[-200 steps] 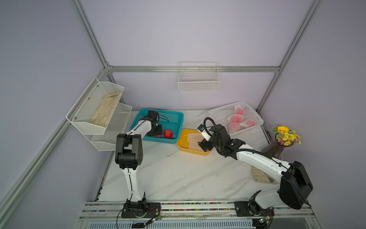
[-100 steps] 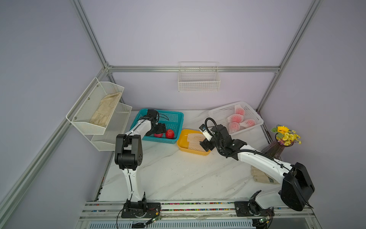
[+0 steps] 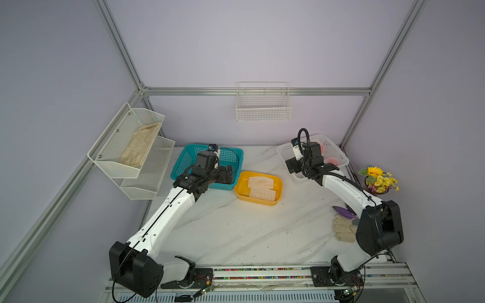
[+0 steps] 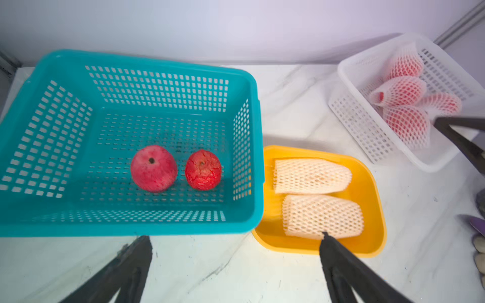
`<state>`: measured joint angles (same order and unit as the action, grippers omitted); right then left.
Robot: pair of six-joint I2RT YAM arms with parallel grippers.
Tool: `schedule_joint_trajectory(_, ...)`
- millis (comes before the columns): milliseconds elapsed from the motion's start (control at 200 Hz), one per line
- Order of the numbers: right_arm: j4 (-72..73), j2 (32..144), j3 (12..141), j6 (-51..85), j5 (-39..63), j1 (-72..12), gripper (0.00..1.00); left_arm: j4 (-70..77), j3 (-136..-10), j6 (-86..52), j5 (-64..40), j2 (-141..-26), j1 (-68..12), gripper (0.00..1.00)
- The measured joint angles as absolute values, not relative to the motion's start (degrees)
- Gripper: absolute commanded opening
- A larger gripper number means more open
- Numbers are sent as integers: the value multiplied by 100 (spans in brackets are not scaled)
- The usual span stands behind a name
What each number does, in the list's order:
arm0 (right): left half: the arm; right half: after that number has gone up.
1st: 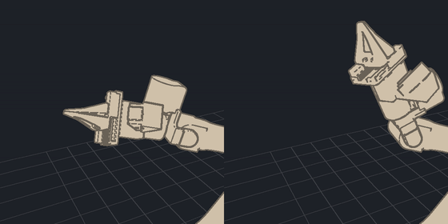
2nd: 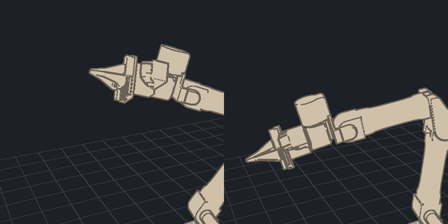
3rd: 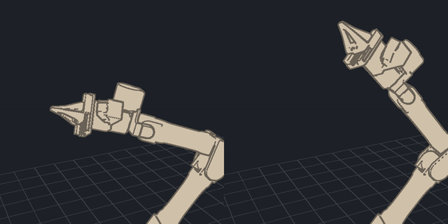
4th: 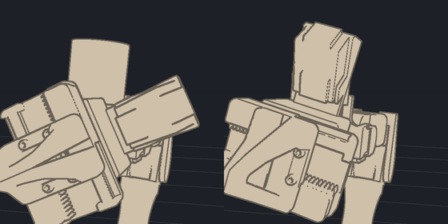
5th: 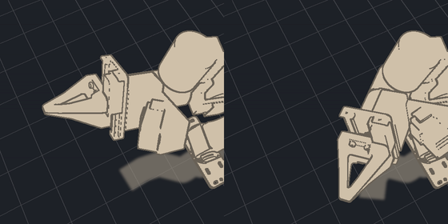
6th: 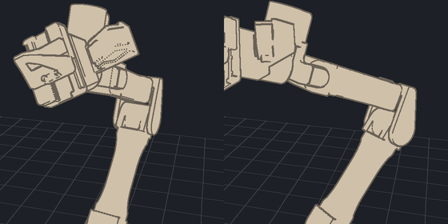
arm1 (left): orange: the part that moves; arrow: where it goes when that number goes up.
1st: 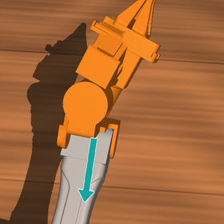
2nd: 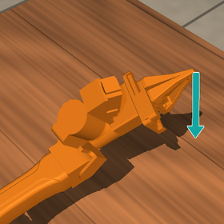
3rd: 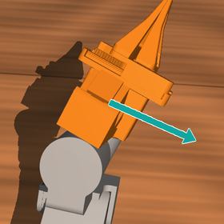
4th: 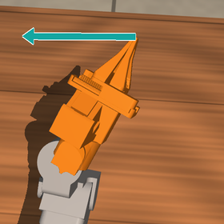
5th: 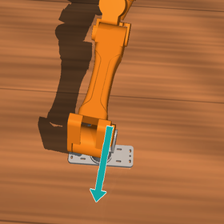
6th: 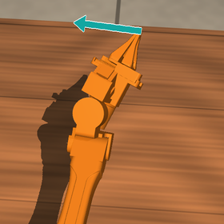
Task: Remove foam nets from apples
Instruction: Pick up the apple from the basket.
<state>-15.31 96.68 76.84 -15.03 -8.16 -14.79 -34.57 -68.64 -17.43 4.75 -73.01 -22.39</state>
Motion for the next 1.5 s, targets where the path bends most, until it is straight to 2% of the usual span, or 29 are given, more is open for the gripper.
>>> schedule_joint_trajectory(300,-2193,11218,8967,-1031,-720,-670,97,-3330,-6254,-1743,178,-7205,-2596,100)
schedule_joint_trajectory(715,-2895,11957,9441,-574,-346,-353,96,-3083,-6254,-1673,-16,-7599,-2596,100)
schedule_joint_trajectory(865,-2912,12001,9572,-478,-95,-338,89,-3079,-6254,-1629,1,-7601,-2596,100)
schedule_joint_trajectory(1130,-2528,11719,9303,-449,631,-395,88,-3037,-6254,-1581,3,-7603,-2596,100)
schedule_joint_trajectory(1225,-2392,11592,9266,-449,692,-403,91,-3028,-6254,-1586,3,-7609,-2596,100)
schedule_joint_trajectory(1500,-2532,11166,9220,30,-287,-412,94,-2941,-6252,-1610,-25,-7616,-2596,100)
